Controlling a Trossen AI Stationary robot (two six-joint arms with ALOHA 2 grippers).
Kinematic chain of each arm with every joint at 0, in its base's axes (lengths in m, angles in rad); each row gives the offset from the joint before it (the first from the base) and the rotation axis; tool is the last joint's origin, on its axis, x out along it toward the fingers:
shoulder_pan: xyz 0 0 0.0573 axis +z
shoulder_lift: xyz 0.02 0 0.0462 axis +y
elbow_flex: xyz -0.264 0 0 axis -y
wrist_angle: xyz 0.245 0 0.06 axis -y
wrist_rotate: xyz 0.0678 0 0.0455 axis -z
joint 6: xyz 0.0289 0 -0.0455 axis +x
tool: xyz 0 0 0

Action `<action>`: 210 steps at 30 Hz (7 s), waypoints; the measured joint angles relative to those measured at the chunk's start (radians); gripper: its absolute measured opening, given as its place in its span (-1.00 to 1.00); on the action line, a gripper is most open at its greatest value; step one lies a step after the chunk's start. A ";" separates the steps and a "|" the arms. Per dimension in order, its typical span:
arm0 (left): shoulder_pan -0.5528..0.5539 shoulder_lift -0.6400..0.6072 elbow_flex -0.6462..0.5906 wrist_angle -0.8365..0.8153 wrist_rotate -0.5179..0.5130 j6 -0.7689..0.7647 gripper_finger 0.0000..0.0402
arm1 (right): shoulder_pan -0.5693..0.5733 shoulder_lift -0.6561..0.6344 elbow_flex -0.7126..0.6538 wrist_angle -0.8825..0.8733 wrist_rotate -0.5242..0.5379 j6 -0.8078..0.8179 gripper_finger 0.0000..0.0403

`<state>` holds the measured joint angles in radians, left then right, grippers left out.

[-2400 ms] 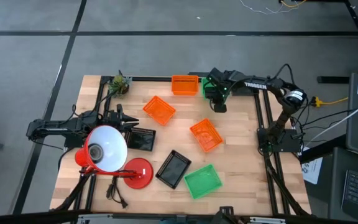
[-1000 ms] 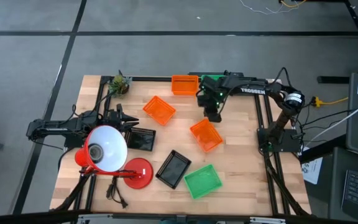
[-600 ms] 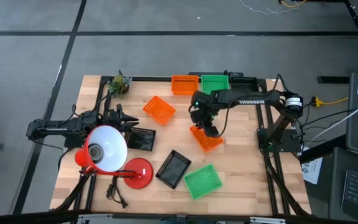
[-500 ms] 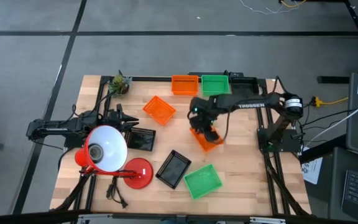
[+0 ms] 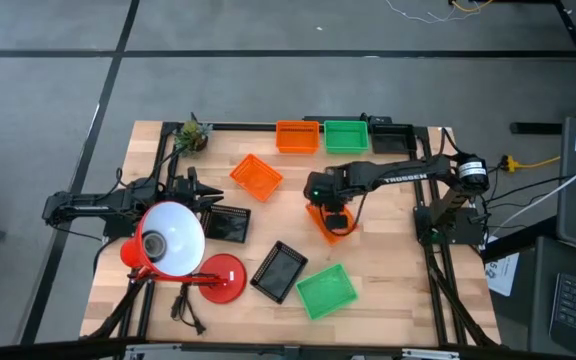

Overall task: Stack baskets by color
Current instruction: Stack the bottom right orange bin on the top of the orange bin

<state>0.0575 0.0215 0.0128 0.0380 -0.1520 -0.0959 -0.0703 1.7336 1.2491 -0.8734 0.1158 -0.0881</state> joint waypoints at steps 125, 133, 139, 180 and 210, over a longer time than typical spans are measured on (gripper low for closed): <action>0.000 0.000 0.000 -0.007 -0.015 0.001 -0.68 | -0.196 0.071 -0.055 0.602 0.121 0.236 -0.65; 0.000 0.000 0.000 -0.007 -0.015 0.001 -0.68 | -0.199 0.060 0.083 0.180 0.007 0.210 -0.65; 0.000 0.000 0.000 -0.007 -0.015 0.001 -0.68 | -0.164 0.074 0.001 0.190 -0.004 0.235 -0.65; 0.001 0.000 0.000 -0.004 -0.023 0.002 -0.68 | -0.177 -0.058 -0.033 0.354 -0.119 -0.078 -0.65; 0.001 0.000 0.000 -0.001 -0.023 0.000 -0.68 | -0.096 -0.101 -0.042 0.132 -0.065 -0.260 -0.24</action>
<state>0.0586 0.0213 0.0124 0.0372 -0.1745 -0.0963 -0.1661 1.6325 1.2069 -0.7410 0.0506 -0.3479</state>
